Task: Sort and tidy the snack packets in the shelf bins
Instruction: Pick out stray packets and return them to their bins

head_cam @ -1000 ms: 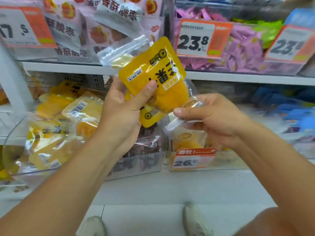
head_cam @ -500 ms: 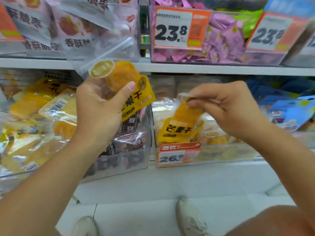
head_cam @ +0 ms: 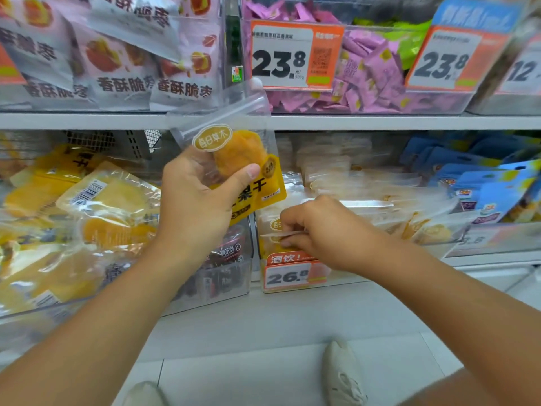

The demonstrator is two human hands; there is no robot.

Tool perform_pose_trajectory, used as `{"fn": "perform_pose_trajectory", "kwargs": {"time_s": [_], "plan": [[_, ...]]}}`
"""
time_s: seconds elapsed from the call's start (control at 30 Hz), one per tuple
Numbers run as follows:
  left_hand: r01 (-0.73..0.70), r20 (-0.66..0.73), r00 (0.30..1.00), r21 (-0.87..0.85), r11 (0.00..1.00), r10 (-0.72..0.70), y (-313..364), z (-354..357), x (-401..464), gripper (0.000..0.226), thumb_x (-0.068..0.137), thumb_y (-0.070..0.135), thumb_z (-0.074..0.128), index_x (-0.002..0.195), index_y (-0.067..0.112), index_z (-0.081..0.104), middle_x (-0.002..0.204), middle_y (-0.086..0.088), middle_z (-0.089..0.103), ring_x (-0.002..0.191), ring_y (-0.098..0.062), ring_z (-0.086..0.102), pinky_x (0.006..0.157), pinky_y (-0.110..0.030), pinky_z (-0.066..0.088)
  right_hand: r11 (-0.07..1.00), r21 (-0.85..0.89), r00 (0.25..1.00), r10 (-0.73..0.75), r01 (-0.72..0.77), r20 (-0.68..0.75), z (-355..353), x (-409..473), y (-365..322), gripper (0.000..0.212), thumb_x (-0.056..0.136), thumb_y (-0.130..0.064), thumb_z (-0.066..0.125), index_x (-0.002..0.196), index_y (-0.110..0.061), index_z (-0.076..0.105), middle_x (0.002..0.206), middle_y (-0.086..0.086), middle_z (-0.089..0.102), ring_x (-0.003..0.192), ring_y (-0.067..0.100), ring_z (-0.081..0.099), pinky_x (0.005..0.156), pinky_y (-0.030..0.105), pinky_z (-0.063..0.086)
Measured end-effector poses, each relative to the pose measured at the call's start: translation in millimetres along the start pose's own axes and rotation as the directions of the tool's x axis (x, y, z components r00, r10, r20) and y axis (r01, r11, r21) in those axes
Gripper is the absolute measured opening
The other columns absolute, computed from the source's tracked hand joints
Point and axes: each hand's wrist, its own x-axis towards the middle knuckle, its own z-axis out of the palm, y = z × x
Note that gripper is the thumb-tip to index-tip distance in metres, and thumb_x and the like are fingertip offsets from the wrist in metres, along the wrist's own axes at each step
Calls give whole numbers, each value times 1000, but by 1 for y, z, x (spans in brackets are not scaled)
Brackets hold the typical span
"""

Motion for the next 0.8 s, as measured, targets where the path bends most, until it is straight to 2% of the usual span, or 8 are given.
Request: {"fn": "perform_pose_trajectory", "kwargs": {"time_s": [0.13,0.27,0.33,0.4,0.47,0.53,0.7,0.8], "plan": [[36,2,999,-42,998,-36,-3,3,-3,20,85,12,76,104,16,72,99,8,77,95,-8,72,86,-32,59,996,80,997,36,-42,65,2,3,0,38,90,-22,72,68,-15,42,63,-1,47,60,16,42,59,34,37],[20,31,999,-61,998,-18,-2,10,-4,17,86,11,75,102,16,71,98,7,77,94,-10,73,84,-28,59,990,138,999,2,-10,53,1,-8,2,22,95,-35,65,87,-15,68,79,0,66,74,16,59,70,36,50],[-10,50,999,-70,998,14,0,16,-1,18,86,11,75,103,15,71,98,7,77,95,-10,72,83,-27,58,985,171,998,29,-19,-59,-10,-18,2,23,93,-43,64,102,-24,74,90,-5,71,83,12,64,76,34,53],[-39,57,997,-48,998,42,1,23,0,20,85,12,76,105,16,71,97,9,77,94,-8,72,81,-24,58,999,26,992,40,-37,-118,-22,-21,3,22,93,-44,64,106,-29,73,94,-6,72,88,15,65,79,36,54],[-69,73,995,-25,997,71,2,31,0,22,85,11,77,105,16,71,97,12,75,92,-4,72,78,-18,56,988,-143,997,57,-64,-52,-23,-16,4,13,93,-33,64,100,-26,73,90,-2,70,85,23,64,76,37,54],[-93,94,991,-16,996,94,2,36,0,22,85,8,76,106,13,71,98,14,73,92,-1,71,77,-14,53,981,-182,998,66,-61,20,-16,-8,3,9,92,-19,63,89,-20,72,80,3,64,77,27,62,69,35,53],[-104,62,993,-19,994,105,0,41,6,20,86,9,77,103,16,71,97,12,74,91,-5,72,79,-19,55,999,13,991,47,-46,-124,-21,-3,8,15,93,-13,64,91,-19,78,71,-1,63,70,17,57,64,27,46],[-99,52,993,-47,994,102,0,42,8,19,86,7,76,102,16,70,96,11,75,91,-7,72,78,-20,56,997,-14,997,77,-77,-15,-14,1,8,13,92,-12,65,83,-16,73,72,0,63,71,17,57,55,24,38]]}}
